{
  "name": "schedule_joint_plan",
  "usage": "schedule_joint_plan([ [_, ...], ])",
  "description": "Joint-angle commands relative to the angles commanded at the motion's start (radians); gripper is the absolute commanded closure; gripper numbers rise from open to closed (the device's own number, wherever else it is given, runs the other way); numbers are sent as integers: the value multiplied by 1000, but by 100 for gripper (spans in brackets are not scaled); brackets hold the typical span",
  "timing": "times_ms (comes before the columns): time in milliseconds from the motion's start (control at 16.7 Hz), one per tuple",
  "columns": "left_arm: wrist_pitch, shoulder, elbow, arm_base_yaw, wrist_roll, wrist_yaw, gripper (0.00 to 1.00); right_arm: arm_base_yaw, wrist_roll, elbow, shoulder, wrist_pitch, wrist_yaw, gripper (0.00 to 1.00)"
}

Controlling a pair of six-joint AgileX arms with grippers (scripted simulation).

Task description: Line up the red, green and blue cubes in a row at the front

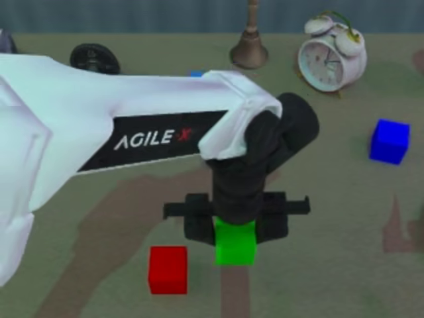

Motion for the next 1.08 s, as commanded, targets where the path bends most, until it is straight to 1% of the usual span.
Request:
schedule_joint_plan([
  [120,81,23,-49,-3,-3,1,100,0,0,0,0,0,0,0],
  [240,130,42,-84,-6,-5,2,100,0,0,0,0,0,0,0],
  [480,138,46,-91,-7,-6,2,100,0,0,0,0,0,0,0],
  [1080,138,46,-91,-7,-6,2,25,0,0,0,0,0,0,0],
])
